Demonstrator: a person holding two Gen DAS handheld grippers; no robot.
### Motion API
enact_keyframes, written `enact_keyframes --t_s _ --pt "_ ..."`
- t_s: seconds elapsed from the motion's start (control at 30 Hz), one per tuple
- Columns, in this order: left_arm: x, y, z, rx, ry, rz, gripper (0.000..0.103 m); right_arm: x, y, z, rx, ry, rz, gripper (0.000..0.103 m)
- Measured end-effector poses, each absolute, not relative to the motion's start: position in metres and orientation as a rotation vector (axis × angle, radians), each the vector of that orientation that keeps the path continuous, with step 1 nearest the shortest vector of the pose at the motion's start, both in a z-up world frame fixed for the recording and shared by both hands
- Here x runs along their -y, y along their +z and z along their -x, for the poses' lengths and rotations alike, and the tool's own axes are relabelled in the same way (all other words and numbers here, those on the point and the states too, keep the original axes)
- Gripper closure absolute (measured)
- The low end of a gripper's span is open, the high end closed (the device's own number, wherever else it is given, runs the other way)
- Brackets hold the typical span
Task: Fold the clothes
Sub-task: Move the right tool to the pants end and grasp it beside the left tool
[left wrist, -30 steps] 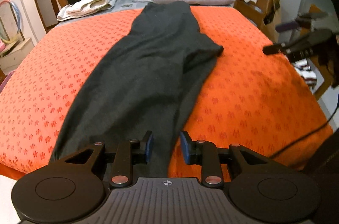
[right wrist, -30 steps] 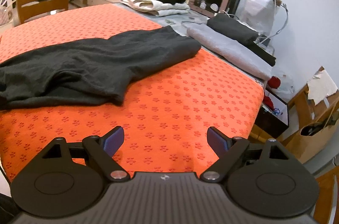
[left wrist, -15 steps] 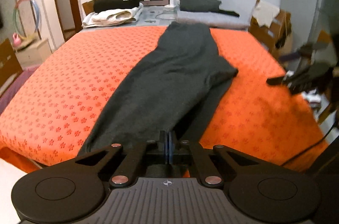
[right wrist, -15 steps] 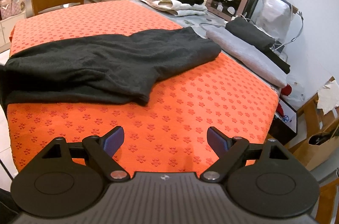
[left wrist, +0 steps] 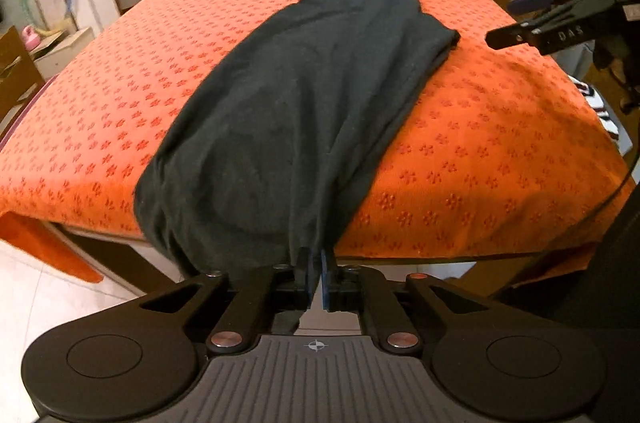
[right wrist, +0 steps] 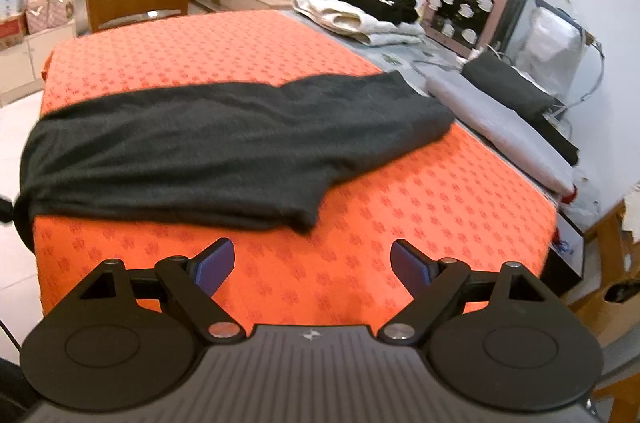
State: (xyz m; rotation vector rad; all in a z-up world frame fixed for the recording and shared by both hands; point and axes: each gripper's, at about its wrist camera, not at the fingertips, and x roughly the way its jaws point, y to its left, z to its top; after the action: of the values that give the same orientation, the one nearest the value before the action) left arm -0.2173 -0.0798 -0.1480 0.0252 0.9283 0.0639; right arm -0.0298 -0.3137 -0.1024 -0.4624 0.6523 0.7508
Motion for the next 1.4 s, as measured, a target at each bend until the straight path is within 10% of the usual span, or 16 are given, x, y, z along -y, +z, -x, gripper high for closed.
enact_keyframes --t_s 0.37,0.5,1.4 --pt "0.085 -0.121 0.215 -0.8 0.215 -0.007 0.076 0.301 -0.124 -0.049 -0.902 0.74 0.063 0.037" --pt "0.093 -0.111 0.209 -0.749 0.235 -0.014 0.064 0.308 -0.141 -0.068 -1.012 0.733 -0.032 0.093" --pt "0.295 -0.144 0.026 -0.677 0.508 -0.05 0.052 0.371 -0.111 -0.247 -1.037 0.885 0.001 0.063"
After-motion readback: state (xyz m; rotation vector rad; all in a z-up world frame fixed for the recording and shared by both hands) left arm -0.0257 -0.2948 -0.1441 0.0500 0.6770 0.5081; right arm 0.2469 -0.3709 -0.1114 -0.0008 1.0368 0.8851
